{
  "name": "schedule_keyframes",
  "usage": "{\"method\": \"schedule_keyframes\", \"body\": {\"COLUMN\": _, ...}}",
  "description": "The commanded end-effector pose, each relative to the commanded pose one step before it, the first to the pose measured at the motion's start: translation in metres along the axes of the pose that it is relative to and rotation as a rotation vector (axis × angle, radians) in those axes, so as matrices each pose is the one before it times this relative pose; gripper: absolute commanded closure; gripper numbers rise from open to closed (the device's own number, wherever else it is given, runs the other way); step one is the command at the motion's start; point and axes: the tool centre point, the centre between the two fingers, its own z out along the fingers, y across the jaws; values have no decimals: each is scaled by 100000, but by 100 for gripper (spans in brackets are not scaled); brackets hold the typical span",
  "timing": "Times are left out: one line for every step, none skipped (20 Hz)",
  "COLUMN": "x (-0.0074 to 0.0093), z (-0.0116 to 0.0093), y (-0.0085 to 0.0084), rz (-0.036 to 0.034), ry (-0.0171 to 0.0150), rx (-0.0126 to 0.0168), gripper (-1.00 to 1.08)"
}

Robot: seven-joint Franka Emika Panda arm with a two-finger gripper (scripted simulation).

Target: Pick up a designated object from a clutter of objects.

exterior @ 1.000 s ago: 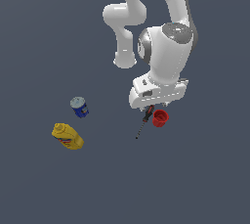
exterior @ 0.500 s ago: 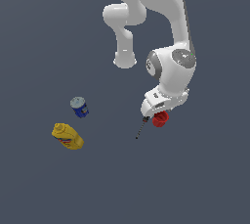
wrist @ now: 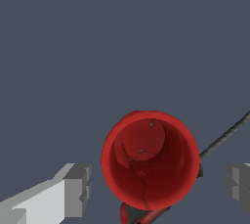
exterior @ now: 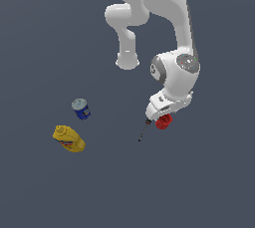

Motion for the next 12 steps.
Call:
{"method": "schedule_keyframes", "body": {"x": -27, "z": 419, "y": 9, "rz": 13, "ry": -40, "rx": 2, "gripper": -92}}
{"method": "schedule_keyframes", "body": {"x": -10, "z": 300, "y": -23, "rz": -46, "ry": 15, "rx": 8, "gripper": -92}}
{"method": "schedule_keyframes", "body": {"x": -14, "z": 374, "y": 1, "rz": 0, "ry": 0, "rx": 0, "gripper": -92}}
{"method": "schedule_keyframes", "body": {"x": -16, "z": 431, "y": -23, "rz": -45, "ry": 15, "rx": 10, "gripper": -92}}
{"method": "schedule_keyframes", "body": {"x": -17, "z": 493, "y": -22, "rz": -45, "ry": 15, "rx": 10, "gripper": -92}}
{"method": "schedule_keyframes", "body": {"x": -18, "z": 559, "y": 2, "rz": 0, "ry": 0, "rx": 0, "gripper": -92}}
{"method": "schedule_keyframes", "body": {"x": -12, "z": 527, "y": -22, "rz": -45, "ry": 17, "rx": 10, "gripper": -92}}
{"method": "schedule_keyframes", "body": {"x": -5, "z": 470, "y": 3, "rz": 0, "ry": 0, "rx": 0, "gripper": -92}}
{"method": "schedule_keyframes", "body": {"x": 3, "z": 393, "y": -21, "rz": -44, "ry": 20, "rx": 4, "gripper": -92}}
{"method": "schedule_keyframes", "body": {"x": 9, "z": 335, "y": 4, "rz": 0, "ry": 0, "rx": 0, "gripper": -92}}
{"method": "schedule_keyframes", "body": {"x": 15, "z": 268, "y": 4, "rz": 0, "ry": 0, "rx": 0, "gripper": -92}}
{"method": "schedule_keyframes", "body": {"x": 17, "z": 203, "y": 4, "rz": 0, "ry": 0, "rx": 0, "gripper": -92}}
